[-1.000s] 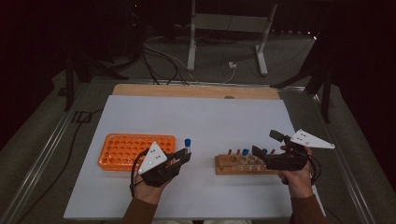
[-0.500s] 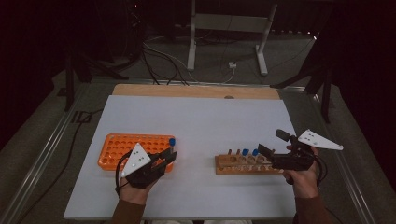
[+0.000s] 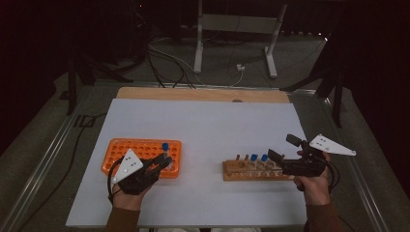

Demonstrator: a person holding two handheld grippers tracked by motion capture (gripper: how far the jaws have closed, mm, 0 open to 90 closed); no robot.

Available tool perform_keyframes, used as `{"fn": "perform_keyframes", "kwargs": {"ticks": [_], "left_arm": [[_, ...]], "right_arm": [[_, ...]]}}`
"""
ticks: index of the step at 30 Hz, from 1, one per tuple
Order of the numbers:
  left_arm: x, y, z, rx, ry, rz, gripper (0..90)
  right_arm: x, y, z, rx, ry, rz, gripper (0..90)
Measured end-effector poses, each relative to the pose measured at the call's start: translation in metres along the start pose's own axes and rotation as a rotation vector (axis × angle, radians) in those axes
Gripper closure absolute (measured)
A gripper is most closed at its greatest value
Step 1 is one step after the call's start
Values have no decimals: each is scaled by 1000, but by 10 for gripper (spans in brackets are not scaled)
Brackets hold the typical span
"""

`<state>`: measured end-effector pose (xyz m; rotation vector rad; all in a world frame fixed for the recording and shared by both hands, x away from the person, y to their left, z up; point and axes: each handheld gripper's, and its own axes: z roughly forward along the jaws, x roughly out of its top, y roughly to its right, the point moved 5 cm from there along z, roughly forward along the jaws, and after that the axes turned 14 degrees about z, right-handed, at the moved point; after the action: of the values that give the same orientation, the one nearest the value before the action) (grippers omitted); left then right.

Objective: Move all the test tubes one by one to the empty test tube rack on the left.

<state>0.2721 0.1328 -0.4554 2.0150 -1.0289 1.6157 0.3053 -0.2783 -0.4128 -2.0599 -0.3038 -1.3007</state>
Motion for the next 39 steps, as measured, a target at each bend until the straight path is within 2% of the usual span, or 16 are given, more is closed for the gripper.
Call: {"fn": "perform_keyframes", "kwargs": {"ticks": [5,14,25,27,34,37,39], "left_arm": [[-8,-5,0,26,1,18,781],[-23,-13,4,84,-7,-3,781],[-35,-14,11,84,-41,-8,781],[-37,-14,12,87,-52,3,781],[-42,-12,18,74,-71,1,781],[-46,-12,19,64,-103,7,782],[-50,-10,21,60,-149,22,782]], "right_arm": [[1,0,-1,1,5,-1,0],[2,1,-3,1,12,2,0],[1,1,-2,4,8,3,0],[1,1,-2,5,8,3,0],[0,1,-1,5,6,3,0],[0,1,-1,6,5,3,0],[0,1,-1,6,5,3,0]]}}
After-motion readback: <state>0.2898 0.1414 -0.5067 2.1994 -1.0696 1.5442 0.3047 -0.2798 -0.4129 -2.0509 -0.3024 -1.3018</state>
